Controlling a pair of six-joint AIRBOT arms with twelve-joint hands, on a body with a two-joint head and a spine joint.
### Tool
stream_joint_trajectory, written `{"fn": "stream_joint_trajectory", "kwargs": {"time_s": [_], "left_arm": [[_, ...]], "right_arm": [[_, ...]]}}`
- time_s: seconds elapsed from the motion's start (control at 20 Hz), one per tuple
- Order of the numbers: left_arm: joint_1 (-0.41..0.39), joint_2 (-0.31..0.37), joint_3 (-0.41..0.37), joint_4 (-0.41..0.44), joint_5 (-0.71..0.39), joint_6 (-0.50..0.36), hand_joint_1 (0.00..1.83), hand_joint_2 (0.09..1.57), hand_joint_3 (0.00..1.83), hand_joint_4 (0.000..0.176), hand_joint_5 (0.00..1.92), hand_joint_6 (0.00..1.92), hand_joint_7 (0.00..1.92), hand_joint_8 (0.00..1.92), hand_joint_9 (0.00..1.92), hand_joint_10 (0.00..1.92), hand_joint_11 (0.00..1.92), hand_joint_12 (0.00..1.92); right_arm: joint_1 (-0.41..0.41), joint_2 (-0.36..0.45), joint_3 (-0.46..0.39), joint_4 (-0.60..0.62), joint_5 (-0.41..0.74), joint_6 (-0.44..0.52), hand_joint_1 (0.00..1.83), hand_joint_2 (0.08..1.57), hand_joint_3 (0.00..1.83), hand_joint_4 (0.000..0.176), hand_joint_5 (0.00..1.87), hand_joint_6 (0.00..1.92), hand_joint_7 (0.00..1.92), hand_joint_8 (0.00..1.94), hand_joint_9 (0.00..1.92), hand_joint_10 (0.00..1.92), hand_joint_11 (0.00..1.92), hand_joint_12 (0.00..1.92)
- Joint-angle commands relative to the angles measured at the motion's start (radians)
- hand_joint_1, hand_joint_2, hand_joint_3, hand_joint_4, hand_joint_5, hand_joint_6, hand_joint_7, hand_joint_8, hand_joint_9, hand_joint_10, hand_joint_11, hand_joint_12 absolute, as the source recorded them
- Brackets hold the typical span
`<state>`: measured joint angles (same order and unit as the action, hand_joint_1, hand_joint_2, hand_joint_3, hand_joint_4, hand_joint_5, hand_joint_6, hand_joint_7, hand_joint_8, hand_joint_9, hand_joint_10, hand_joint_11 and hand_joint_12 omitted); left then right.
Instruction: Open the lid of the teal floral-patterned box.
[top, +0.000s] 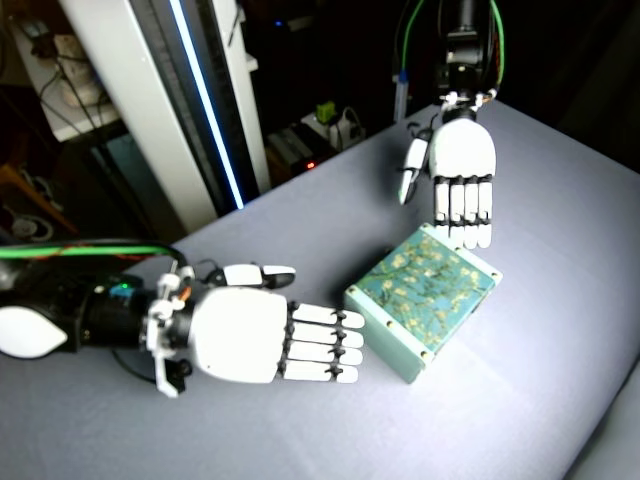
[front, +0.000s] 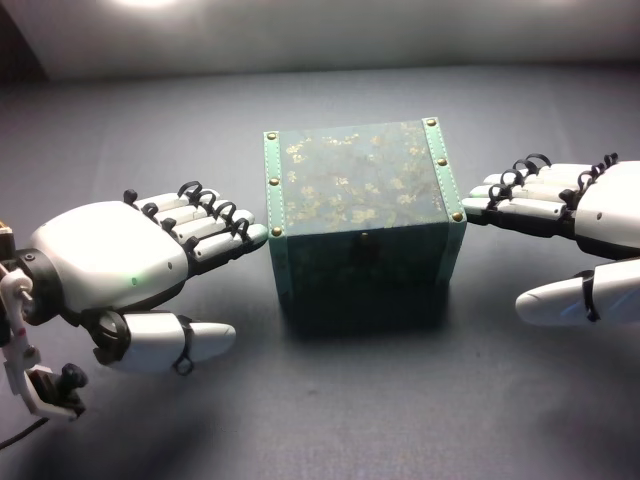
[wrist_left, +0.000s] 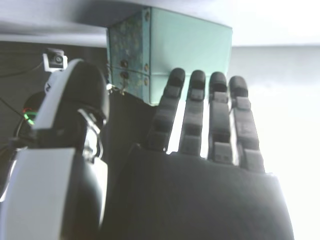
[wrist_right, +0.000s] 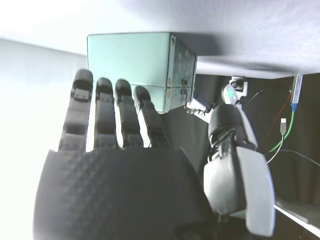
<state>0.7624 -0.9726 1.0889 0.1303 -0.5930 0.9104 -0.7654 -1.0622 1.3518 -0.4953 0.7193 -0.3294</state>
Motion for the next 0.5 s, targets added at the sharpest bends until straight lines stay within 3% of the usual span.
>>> {"fn": "stream_joint_trajectory", "kwargs": {"time_s": [0.0, 0.15, 0.25, 0.45], "left_arm": [[-0.015, -0.004, 0.003, -0.004, -0.108, -0.004, 0.0, 1.36, 0.0, 0.0, 0.0, 0.0, 0.0, 0.0, 0.02, 0.01, 0.01, 0.01], [-0.018, -0.005, 0.005, -0.004, -0.106, -0.004, 0.0, 1.36, 0.0, 0.0, 0.0, 0.0, 0.0, 0.0, 0.01, 0.0, 0.02, 0.01], [-0.018, -0.007, 0.006, -0.003, -0.101, -0.004, 0.0, 1.37, 0.0, 0.0, 0.0, 0.0, 0.01, 0.0, 0.03, 0.01, 0.02, 0.02], [-0.019, -0.011, 0.008, -0.003, -0.1, -0.004, 0.0, 1.4, 0.01, 0.0, 0.0, 0.0, 0.02, 0.0, 0.02, 0.0, 0.03, 0.02]], "right_arm": [[0.011, 0.001, 0.006, 0.036, 0.087, 0.007, 0.0, 1.25, 0.01, 0.0, 0.0, 0.0, 0.0, 0.0, 0.0, 0.0, 0.03, 0.15], [0.011, -0.004, 0.006, 0.035, 0.084, 0.007, 0.0, 1.27, 0.02, 0.0, 0.02, 0.01, 0.03, 0.01, 0.05, 0.02, 0.12, 0.18], [0.011, -0.008, 0.006, 0.026, 0.084, 0.011, 0.0, 1.34, 0.02, 0.0, 0.02, 0.0, 0.03, 0.0, 0.05, 0.0, 0.07, 0.17], [0.011, -0.014, 0.005, 0.023, 0.084, 0.015, 0.0, 1.33, 0.01, 0.0, 0.01, 0.0, 0.04, 0.0, 0.02, 0.0, 0.01, 0.15]]}}
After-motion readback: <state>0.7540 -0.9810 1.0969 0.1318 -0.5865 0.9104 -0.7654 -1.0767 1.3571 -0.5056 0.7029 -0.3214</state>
